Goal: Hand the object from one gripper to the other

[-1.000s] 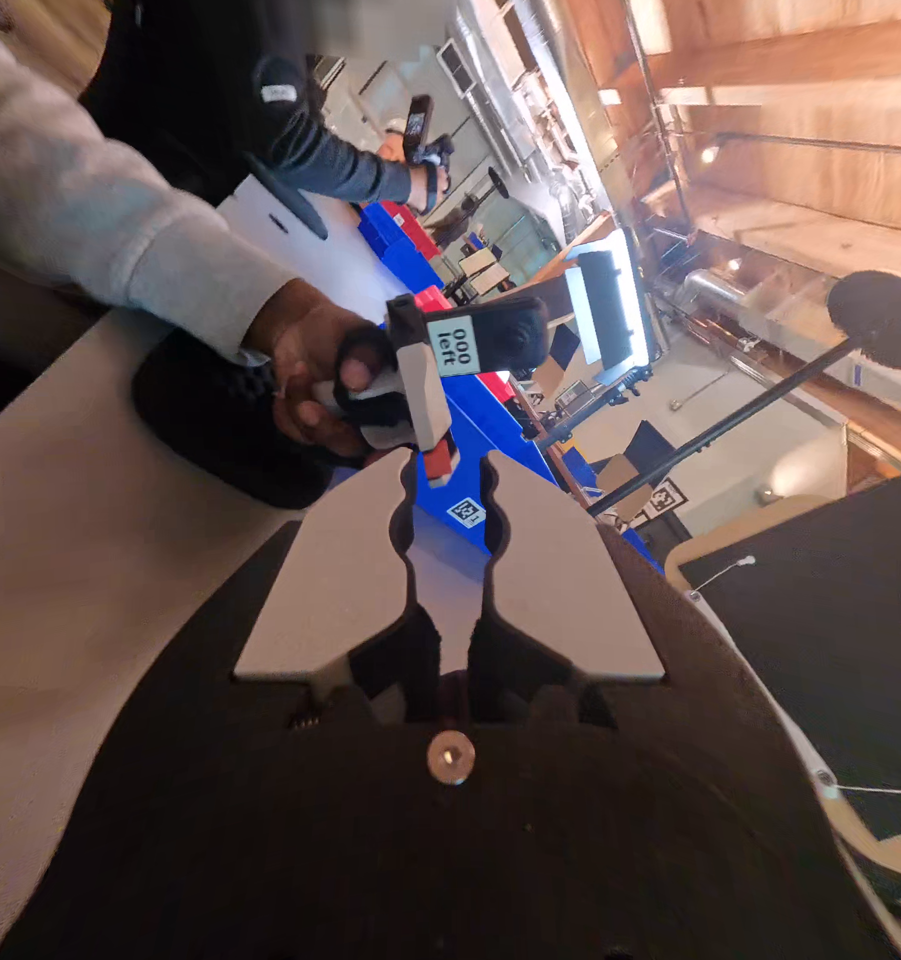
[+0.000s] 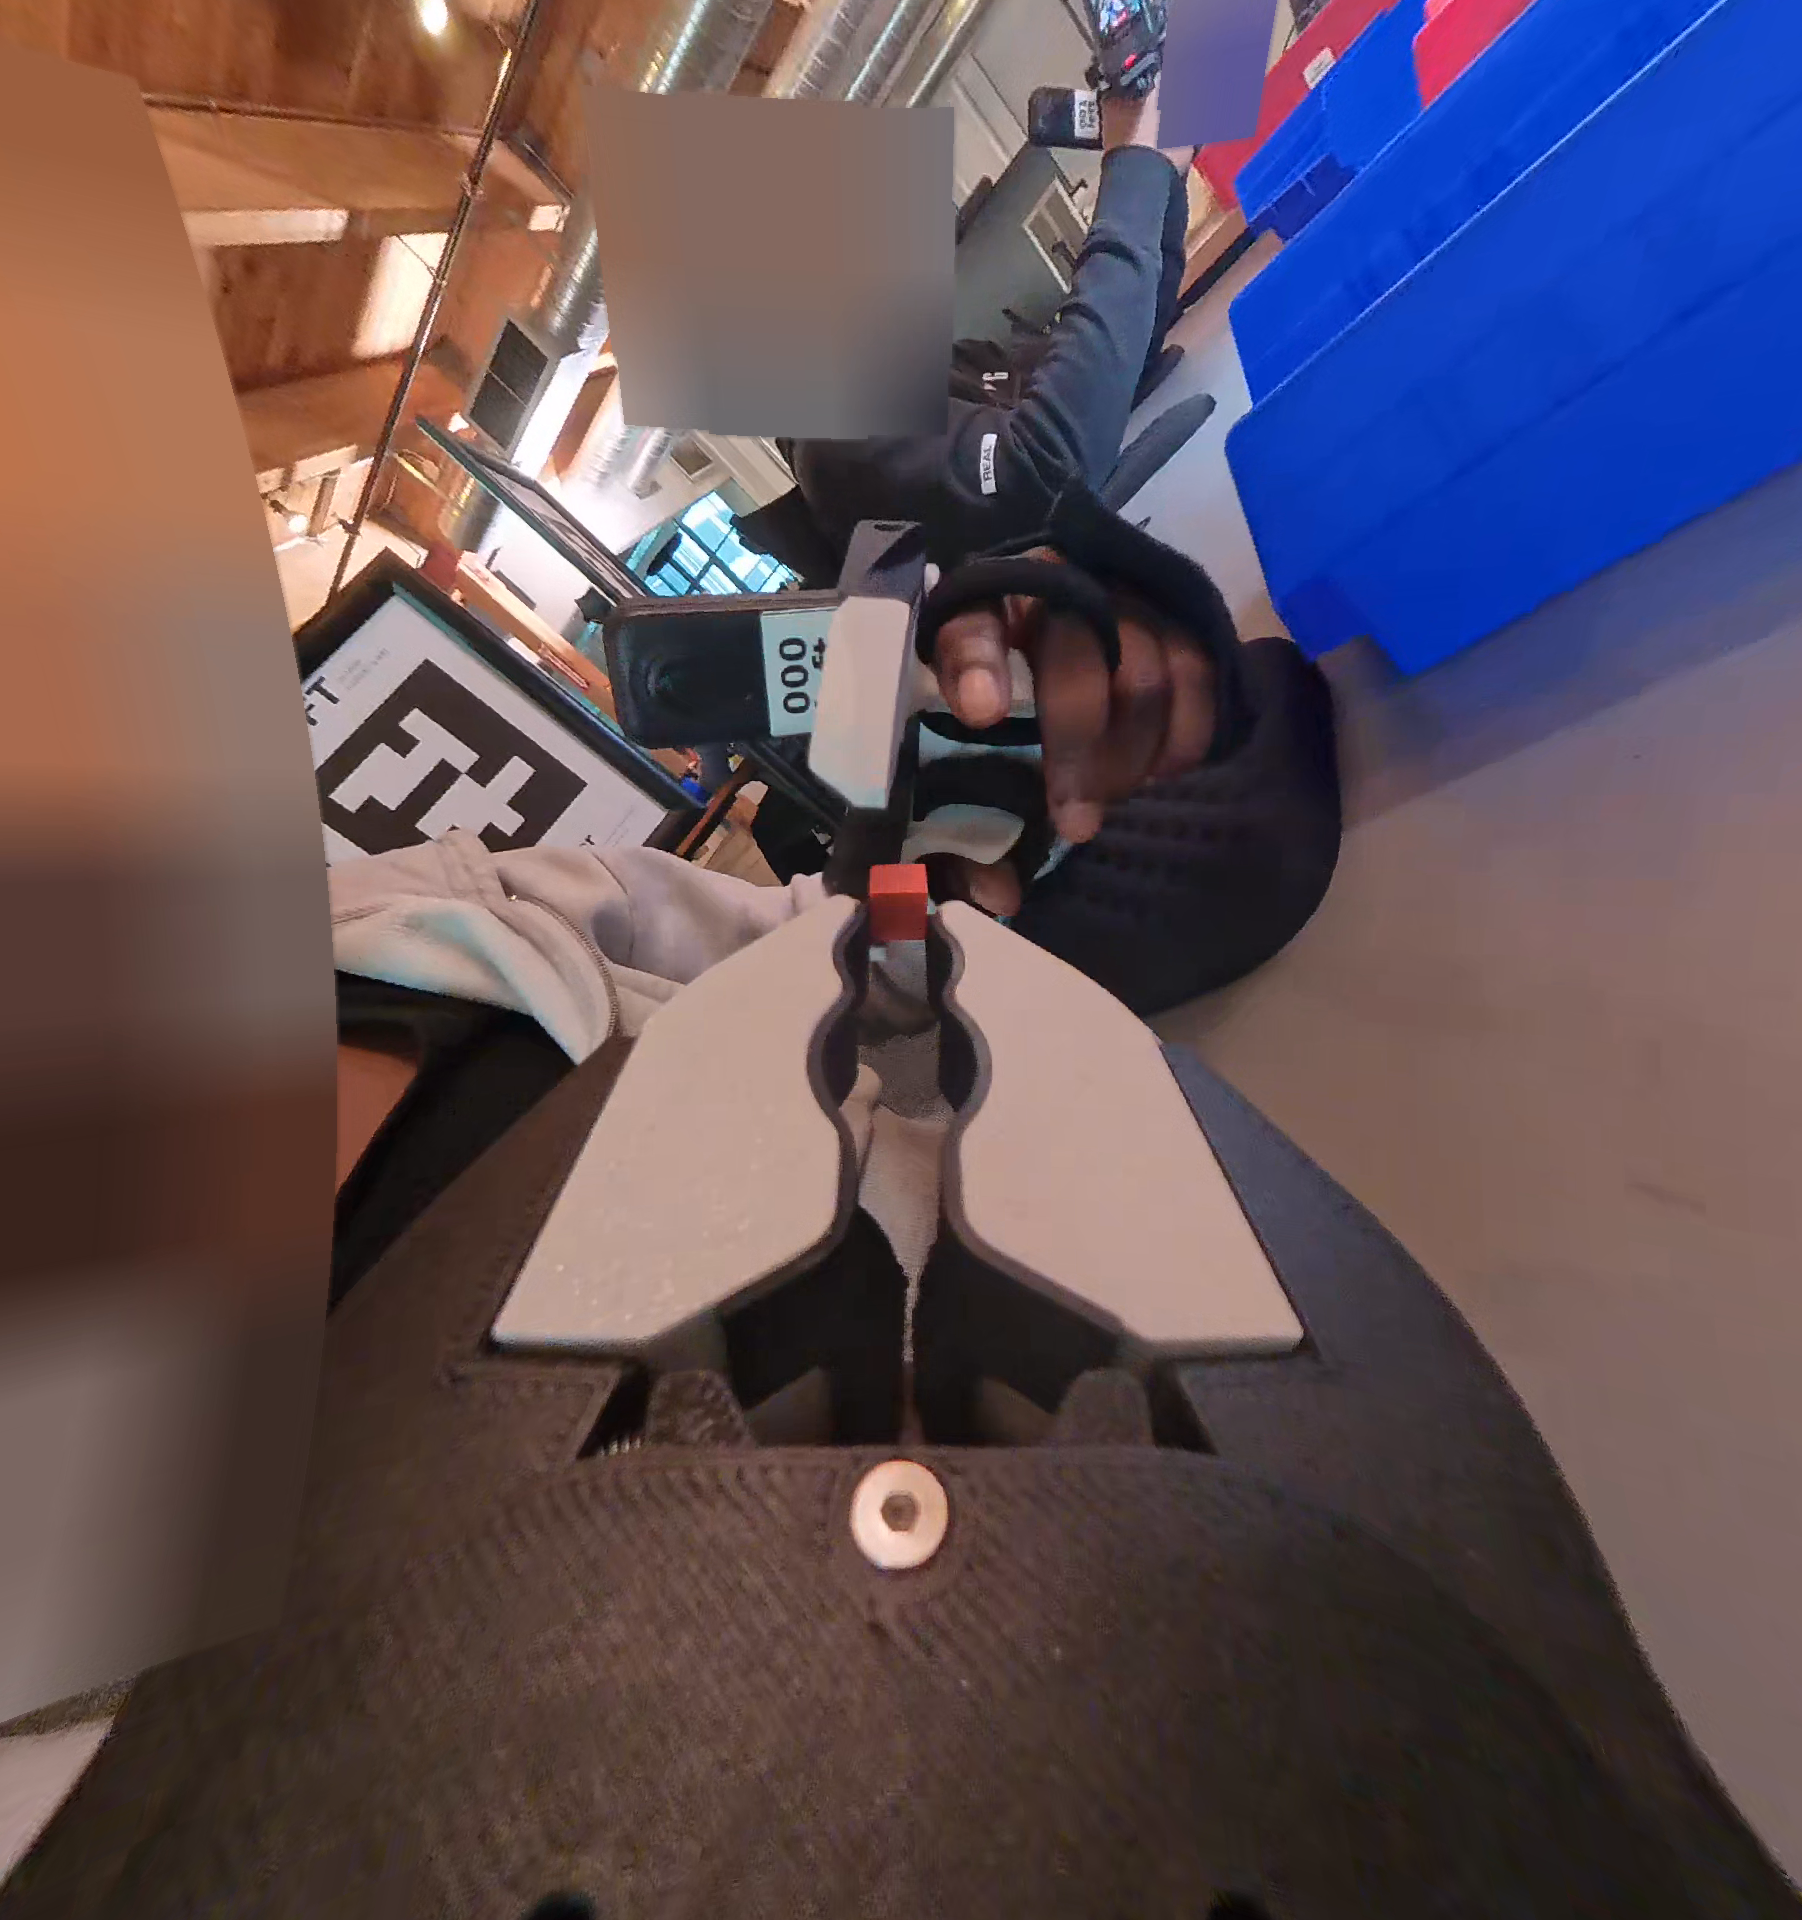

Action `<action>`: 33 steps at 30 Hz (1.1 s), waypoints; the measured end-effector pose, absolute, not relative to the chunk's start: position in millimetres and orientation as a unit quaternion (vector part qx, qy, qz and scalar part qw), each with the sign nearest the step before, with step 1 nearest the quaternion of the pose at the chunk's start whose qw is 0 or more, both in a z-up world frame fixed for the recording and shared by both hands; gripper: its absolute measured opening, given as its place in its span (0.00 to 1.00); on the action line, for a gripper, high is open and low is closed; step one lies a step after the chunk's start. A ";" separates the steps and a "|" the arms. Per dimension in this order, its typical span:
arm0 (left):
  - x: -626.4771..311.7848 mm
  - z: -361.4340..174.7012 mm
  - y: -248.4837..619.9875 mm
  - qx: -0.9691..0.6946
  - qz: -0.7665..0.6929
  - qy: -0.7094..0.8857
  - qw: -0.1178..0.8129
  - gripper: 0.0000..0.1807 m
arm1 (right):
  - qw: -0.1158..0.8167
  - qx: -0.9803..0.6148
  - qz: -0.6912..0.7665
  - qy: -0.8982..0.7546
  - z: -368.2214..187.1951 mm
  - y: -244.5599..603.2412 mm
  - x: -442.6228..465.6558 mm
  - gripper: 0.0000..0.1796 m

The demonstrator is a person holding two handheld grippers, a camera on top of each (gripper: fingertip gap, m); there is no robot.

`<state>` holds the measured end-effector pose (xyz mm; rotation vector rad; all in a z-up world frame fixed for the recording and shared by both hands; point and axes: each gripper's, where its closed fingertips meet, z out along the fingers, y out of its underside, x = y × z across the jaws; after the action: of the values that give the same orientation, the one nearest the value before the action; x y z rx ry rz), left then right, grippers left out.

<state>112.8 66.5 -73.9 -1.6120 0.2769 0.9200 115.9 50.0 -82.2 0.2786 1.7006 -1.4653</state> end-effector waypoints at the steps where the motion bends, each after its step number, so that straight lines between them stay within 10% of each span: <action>1: 111.5 -75.8 66.4 -0.698 0.395 0.117 0.585 0.11 | 0.426 0.111 -0.585 0.681 -82.4 50.0 116.3 0.05; 10: 108.0 -73.0 62.1 -0.715 0.314 0.040 0.624 0.06 | 0.355 0.083 -0.624 0.691 -79.2 48.0 111.3 0.09; 16: 113.4 -63.5 54.7 -0.678 -0.021 -0.125 0.724 0.05 | -0.184 -0.154 -0.674 0.698 -68.8 51.5 98.9 0.11; 19: 120.2 -67.9 57.5 -0.663 -0.136 -0.154 0.719 0.05 | -0.307 -0.250 -0.652 0.647 -67.3 50.1 118.2 0.10; 30: 127.2 -76.7 63.4 -0.685 -0.149 -0.143 0.699 0.06 | -0.366 -0.301 -0.615 0.630 -77.0 44.5 124.5 0.06; 33: 124.1 -69.8 64.8 -0.686 -0.055 -0.104 0.718 0.19 | -0.289 -0.234 -0.651 0.662 -70.5 45.6 116.8 0.06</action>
<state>124.1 64.8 -69.8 -1.5167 -0.2308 -0.1215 116.8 45.6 -70.5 -0.9128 2.5765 -2.5339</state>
